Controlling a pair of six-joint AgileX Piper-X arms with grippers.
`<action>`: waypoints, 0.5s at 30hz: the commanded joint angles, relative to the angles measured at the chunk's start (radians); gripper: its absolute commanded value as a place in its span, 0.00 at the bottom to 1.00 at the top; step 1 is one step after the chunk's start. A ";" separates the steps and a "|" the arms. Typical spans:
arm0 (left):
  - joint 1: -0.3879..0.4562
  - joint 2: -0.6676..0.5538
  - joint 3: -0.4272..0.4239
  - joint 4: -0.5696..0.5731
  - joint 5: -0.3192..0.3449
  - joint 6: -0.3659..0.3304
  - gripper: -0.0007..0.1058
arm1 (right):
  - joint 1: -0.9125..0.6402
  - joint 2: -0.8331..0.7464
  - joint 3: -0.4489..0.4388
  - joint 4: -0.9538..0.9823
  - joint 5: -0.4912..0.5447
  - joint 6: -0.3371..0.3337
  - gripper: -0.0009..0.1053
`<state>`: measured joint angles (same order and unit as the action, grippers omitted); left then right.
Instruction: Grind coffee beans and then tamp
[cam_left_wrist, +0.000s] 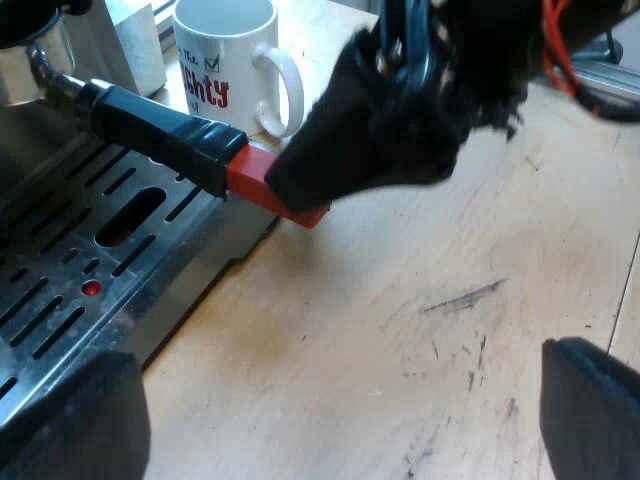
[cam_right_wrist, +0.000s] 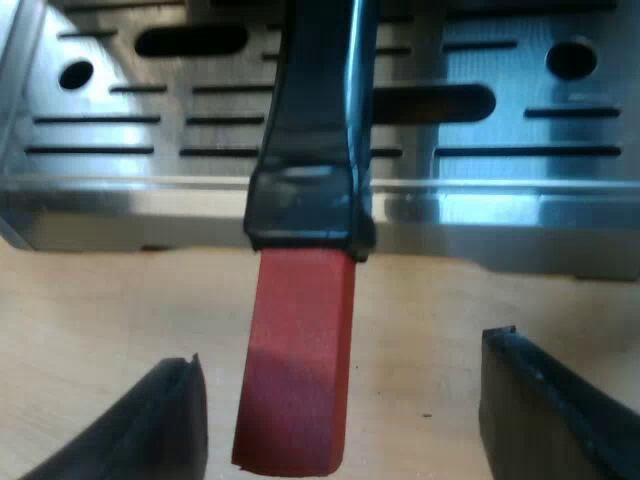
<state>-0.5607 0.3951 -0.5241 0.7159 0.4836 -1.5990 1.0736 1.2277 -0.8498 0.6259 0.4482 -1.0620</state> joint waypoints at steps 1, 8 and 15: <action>-0.006 -0.001 -0.003 -0.003 0.007 0.004 0.76 | -0.004 0.010 -0.011 -0.023 -0.007 -0.005 0.57; -0.006 -0.001 -0.003 -0.003 0.007 0.004 0.76 | -0.004 0.031 -0.012 -0.045 0.018 -0.013 0.57; -0.006 -0.001 -0.003 -0.003 0.007 0.004 0.76 | -0.004 0.087 -0.012 -0.070 0.051 -0.012 0.57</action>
<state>-0.5607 0.3951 -0.5241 0.7159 0.4836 -1.5990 1.0736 1.3111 -0.8522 0.5737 0.4814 -1.0608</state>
